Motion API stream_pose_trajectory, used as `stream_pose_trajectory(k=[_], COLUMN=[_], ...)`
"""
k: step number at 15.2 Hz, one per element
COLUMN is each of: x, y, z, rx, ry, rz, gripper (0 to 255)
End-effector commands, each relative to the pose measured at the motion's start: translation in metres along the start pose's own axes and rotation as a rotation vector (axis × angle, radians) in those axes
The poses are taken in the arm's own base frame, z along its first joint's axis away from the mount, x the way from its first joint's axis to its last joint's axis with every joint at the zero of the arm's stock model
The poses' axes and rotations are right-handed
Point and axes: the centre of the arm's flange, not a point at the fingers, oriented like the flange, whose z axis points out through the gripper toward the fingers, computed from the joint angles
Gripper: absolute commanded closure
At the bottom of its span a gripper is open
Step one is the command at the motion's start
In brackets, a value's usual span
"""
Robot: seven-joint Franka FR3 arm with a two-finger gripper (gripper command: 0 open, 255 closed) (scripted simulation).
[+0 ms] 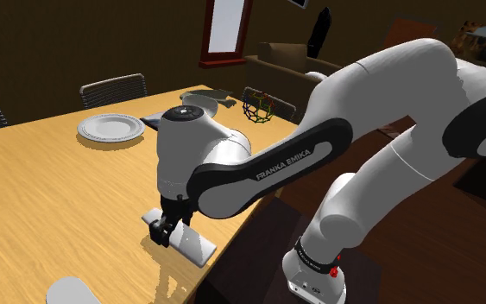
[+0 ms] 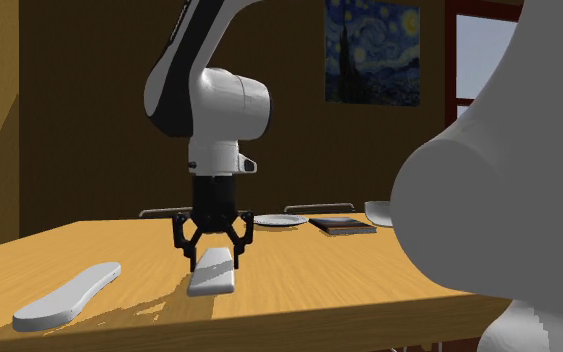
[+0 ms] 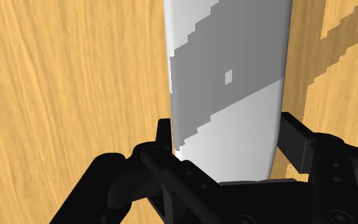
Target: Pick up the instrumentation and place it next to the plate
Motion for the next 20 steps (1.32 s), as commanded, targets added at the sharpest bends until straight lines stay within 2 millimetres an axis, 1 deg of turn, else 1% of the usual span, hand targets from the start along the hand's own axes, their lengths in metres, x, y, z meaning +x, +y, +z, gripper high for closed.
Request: stream_pose_trajectory(k=[1, 11, 20], x=[0.000, 0.000, 0.114], y=[0.000, 0.001, 0.032], z=[-0.011, -0.063, -0.065], rx=[0.000, 0.000, 0.000], ry=[0.000, 0.000, 0.000], rz=[0.000, 0.000, 0.000], gripper=[255, 255, 255])
